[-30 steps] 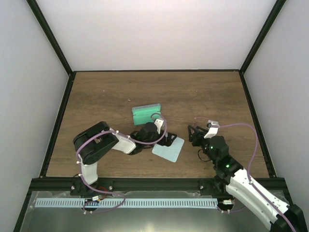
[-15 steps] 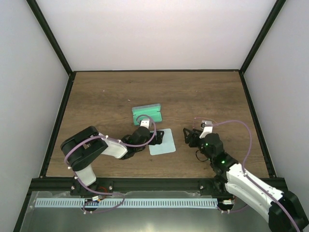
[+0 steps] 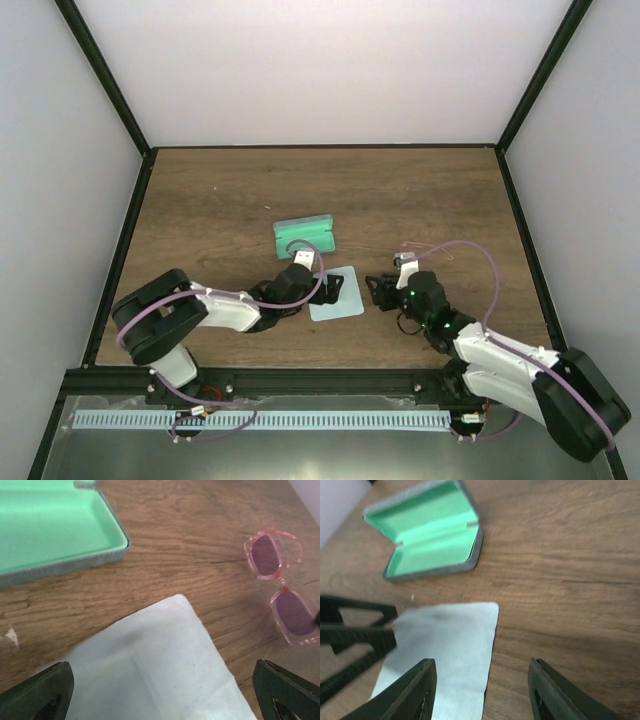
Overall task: Organize the sunglasses
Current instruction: Adjust the glasses cleaning cloth at the center of the board.
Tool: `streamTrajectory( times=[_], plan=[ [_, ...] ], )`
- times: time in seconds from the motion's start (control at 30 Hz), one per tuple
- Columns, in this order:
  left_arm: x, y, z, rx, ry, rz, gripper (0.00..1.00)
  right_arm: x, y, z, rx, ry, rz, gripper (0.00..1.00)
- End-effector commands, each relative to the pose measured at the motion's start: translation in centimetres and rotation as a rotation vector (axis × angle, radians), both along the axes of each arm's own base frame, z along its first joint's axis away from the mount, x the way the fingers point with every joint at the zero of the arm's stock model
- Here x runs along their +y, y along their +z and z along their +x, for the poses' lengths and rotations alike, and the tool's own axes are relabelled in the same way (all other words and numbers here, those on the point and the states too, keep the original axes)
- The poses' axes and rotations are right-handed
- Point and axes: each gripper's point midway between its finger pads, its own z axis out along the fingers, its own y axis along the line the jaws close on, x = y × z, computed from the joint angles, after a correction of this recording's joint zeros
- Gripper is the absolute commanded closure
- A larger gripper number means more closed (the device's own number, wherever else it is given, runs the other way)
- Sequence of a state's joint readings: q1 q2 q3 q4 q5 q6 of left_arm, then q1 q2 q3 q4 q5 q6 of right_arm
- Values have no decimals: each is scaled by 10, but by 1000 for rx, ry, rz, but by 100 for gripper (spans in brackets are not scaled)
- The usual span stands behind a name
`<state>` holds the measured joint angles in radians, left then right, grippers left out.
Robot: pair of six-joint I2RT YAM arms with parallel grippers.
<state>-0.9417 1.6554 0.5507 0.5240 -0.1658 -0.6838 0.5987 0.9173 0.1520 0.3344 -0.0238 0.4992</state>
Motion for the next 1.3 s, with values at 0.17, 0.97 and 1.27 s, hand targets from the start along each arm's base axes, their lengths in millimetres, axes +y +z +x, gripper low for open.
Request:
streamTrajectory(
  times=[0.17, 0.97, 1.27],
  plan=[
    [41, 21, 8, -87, 112, 153, 0, 31, 2, 27, -23, 13, -102, 59],
    [70, 10, 20, -88, 165, 160, 0, 64, -71, -27, 140, 186, -192, 72],
    [59, 12, 13, -88, -22, 5, 0, 67, -80, -55, 161, 210, -205, 72]
  ],
)
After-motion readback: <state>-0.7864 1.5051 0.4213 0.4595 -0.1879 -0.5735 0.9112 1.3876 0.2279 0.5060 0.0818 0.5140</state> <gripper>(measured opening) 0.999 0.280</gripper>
